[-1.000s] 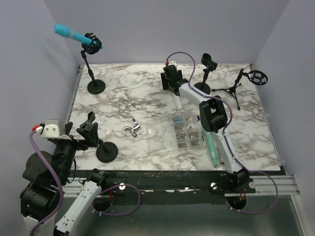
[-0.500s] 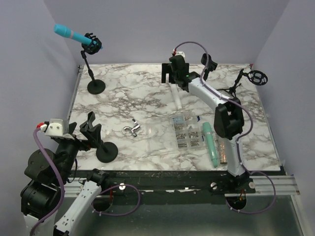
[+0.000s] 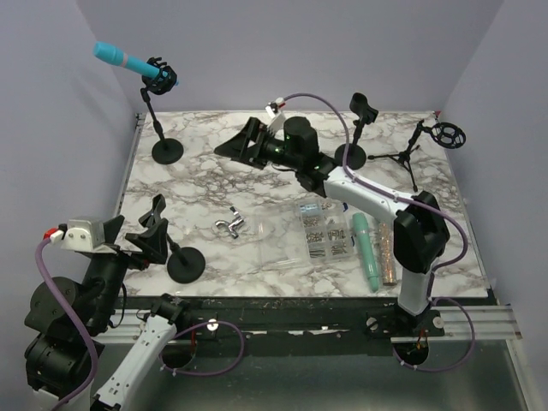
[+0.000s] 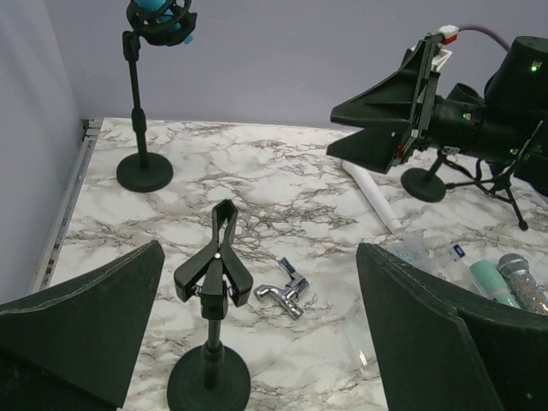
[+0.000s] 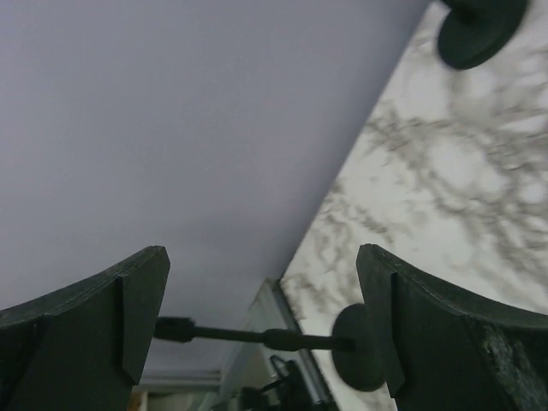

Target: Remove the microphone from the stand

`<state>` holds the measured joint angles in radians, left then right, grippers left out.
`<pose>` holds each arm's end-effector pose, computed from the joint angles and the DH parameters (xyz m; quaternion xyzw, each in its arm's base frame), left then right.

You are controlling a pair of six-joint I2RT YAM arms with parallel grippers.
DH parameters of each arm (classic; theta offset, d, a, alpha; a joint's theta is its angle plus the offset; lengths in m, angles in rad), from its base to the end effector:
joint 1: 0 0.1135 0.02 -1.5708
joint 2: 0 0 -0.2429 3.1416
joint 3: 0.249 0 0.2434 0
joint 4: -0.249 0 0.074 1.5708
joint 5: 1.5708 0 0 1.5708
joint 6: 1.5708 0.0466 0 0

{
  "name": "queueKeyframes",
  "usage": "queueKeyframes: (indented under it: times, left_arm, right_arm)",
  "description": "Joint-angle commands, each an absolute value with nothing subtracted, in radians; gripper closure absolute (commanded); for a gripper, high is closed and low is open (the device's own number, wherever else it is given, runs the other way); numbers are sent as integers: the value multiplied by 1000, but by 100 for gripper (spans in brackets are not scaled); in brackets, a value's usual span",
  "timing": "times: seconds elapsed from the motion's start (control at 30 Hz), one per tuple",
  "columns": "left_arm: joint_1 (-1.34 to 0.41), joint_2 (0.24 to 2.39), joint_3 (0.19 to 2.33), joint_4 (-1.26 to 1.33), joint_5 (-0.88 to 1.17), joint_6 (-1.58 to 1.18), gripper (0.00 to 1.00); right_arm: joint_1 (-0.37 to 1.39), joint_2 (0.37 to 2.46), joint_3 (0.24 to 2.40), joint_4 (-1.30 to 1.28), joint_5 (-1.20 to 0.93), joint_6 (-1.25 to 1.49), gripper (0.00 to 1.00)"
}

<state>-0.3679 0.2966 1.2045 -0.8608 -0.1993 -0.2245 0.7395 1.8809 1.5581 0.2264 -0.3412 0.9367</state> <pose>0.0081 0.0068 0.4130 -0.0226 0.6902 -0.1445 0.7087 0.3251 0.3176 0.3155 -0.0417 0.7373 0.5765 0.3497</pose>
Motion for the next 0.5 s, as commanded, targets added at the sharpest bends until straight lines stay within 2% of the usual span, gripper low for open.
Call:
queueKeyframes:
  times: [0.0,0.2,0.47]
  left_arm:
    - [-369,266,1218,-846,-231,-211,1]
    - [-368,272,1216,-857,-226,-199,2]
    - [-369,282,1217,-848,-216,-202,1]
  right_arm:
    - [849,1910,1576,432,-510,1132,0]
    - [954,1934,1570,469,-434,1164,0]
    - [1023,1982,1638,386,-364,1109,0]
